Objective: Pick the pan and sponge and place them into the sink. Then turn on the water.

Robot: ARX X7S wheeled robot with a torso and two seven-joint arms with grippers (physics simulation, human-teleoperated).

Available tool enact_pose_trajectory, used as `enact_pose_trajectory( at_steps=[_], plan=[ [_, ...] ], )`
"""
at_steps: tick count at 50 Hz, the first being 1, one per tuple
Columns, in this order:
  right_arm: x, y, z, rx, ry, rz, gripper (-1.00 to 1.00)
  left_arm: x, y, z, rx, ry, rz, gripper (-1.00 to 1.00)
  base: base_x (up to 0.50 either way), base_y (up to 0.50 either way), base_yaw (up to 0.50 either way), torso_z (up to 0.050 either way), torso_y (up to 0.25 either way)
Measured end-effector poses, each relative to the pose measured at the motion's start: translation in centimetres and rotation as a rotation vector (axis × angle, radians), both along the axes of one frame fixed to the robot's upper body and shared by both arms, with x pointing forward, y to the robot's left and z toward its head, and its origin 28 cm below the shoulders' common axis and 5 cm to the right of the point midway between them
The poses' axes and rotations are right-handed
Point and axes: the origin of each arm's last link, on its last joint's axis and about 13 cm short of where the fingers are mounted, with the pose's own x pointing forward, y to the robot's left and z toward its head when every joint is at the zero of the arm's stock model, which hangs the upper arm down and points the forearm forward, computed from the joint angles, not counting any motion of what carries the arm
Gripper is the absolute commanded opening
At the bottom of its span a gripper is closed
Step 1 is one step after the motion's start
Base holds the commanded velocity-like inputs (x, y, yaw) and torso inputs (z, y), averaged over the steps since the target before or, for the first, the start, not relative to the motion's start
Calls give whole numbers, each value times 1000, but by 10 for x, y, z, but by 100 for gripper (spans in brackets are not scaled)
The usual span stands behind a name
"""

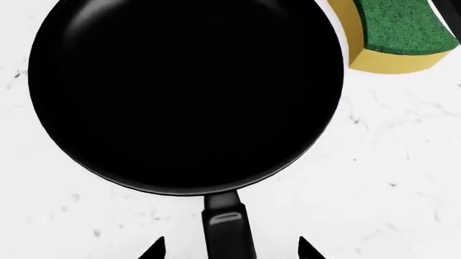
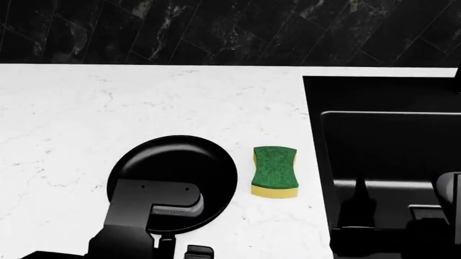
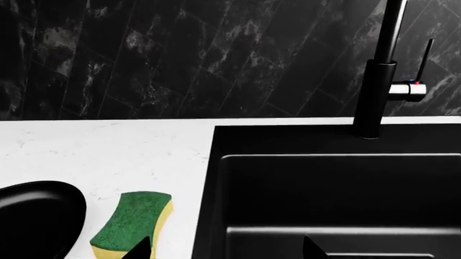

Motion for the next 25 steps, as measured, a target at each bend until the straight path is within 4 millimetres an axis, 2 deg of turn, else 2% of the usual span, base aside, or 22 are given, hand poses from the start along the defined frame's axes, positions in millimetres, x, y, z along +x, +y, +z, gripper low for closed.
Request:
enact_pose_trajectory(
  at_steps=[25],
  plan=[
    [4,2,3,-17,11,6,100,10,6,-4,0,-54,90,-100,0,0,0,0,0]
  ],
)
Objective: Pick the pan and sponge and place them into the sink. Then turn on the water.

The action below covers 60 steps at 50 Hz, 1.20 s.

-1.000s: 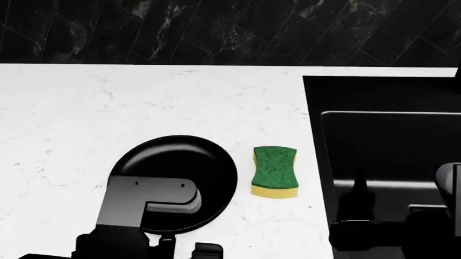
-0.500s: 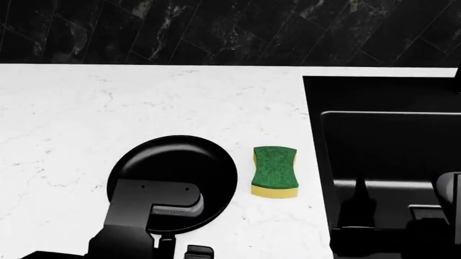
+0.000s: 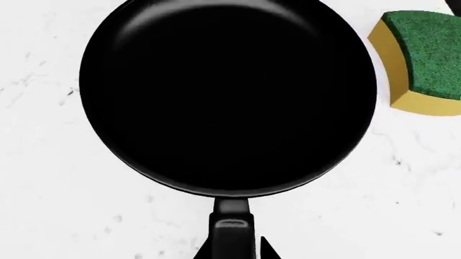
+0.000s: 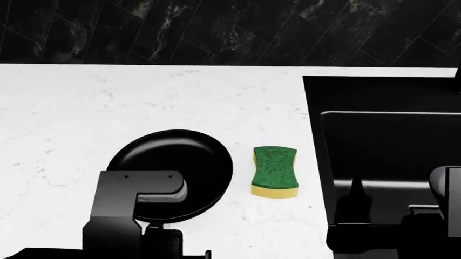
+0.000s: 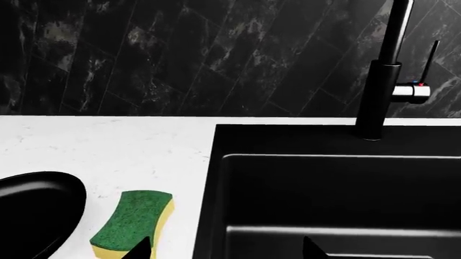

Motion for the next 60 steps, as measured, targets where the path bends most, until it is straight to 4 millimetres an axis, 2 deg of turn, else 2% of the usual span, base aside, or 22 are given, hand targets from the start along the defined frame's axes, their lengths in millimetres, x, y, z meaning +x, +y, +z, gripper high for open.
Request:
enact_pose_trajectory(
  at_steps=[9,17,27,41,49,60],
  plan=[
    [7,4,6,-3,23,-7,100,3,11,3,77,-113,31,-100,0,0,0,0,0],
    [24,13,12,-8,58,-18,100,9,24,11,159,-214,29,-100,0,0,0,0,0],
    [57,32,26,53,125,-31,100,12,41,25,196,-221,-9,-100,0,0,0,0,2],
    [109,70,44,18,275,-47,100,20,64,53,175,-190,-56,-100,0,0,0,0,1],
    [132,84,44,12,367,-24,100,26,78,70,169,-212,-38,-100,0,0,0,0,1],
    [151,95,36,7,465,-6,100,30,88,79,165,-227,-20,-100,0,0,0,1,2]
  ],
)
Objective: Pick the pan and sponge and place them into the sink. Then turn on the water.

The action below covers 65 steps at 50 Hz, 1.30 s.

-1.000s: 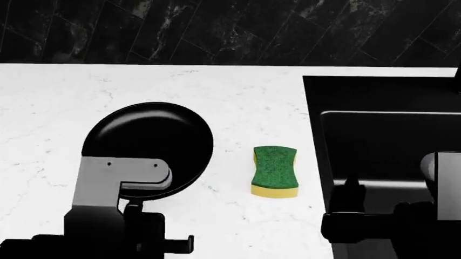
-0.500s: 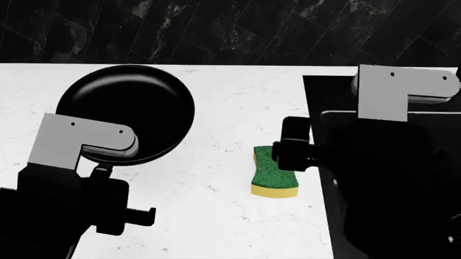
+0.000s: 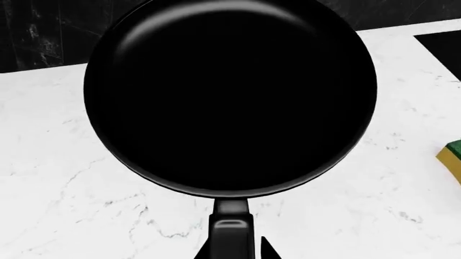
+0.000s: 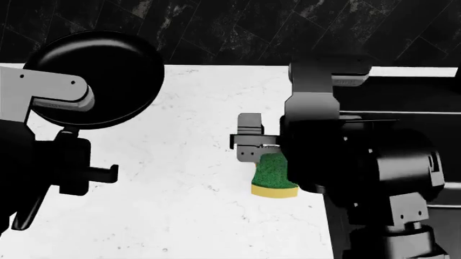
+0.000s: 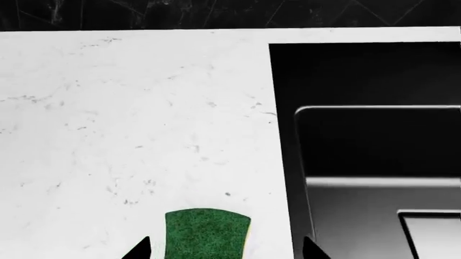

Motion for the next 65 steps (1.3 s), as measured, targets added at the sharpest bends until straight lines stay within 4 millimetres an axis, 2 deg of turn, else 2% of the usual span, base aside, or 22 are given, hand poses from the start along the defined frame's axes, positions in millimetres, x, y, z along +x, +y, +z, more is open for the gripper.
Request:
enact_pose_trajectory(
  at_steps=[13,27,47,58,59,65],
  plan=[
    [13,5,-19,5,90,3,100,1,5,-1,-3,1,3,-100,0,0,0,0,2],
    [23,11,-31,7,142,18,100,3,11,-8,-7,18,11,-100,0,0,0,1,1],
    [25,14,-48,24,185,21,100,3,14,-12,-4,27,11,-100,0,0,0,1,2],
    [26,15,-48,20,184,11,100,3,13,-14,-5,31,11,-100,0,0,0,0,0],
    [26,15,-49,21,183,10,-100,3,13,-15,-5,32,11,-100,11,0,0,0,0],
    [26,13,-50,15,178,-9,-100,3,12,-16,-5,34,10,-100,0,0,0,0,2]
  ],
)
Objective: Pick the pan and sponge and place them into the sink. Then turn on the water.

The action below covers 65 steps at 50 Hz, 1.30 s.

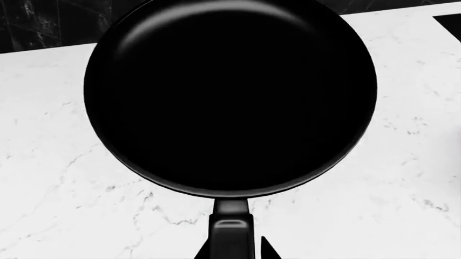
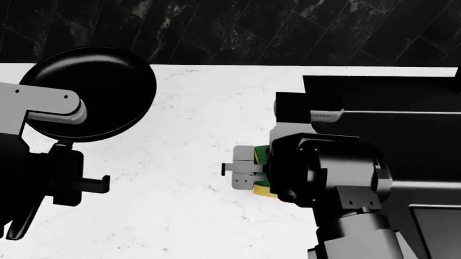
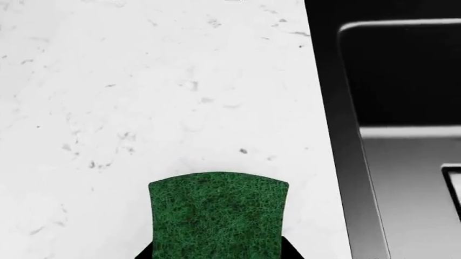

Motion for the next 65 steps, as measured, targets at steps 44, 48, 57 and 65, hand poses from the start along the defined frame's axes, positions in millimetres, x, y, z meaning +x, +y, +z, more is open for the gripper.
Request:
enact_pose_trajectory(
  at_steps=[44,48,57,65],
  plan=[
    [-65,-60,53,0,-393,391,-100,5,15,-5,43,-94,-117,-100,0,0,0,0,1],
    [-76,-65,53,2,-413,415,-100,4,17,-9,40,-81,-135,-100,0,0,1,0,3],
    [-97,-74,55,0,-442,433,-100,2,23,-15,22,-51,-147,-100,-110,0,0,1,2],
    [-108,-78,51,-2,-453,431,-100,-1,25,-16,10,-42,-152,-100,-444,-27,0,0,0]
  ],
)
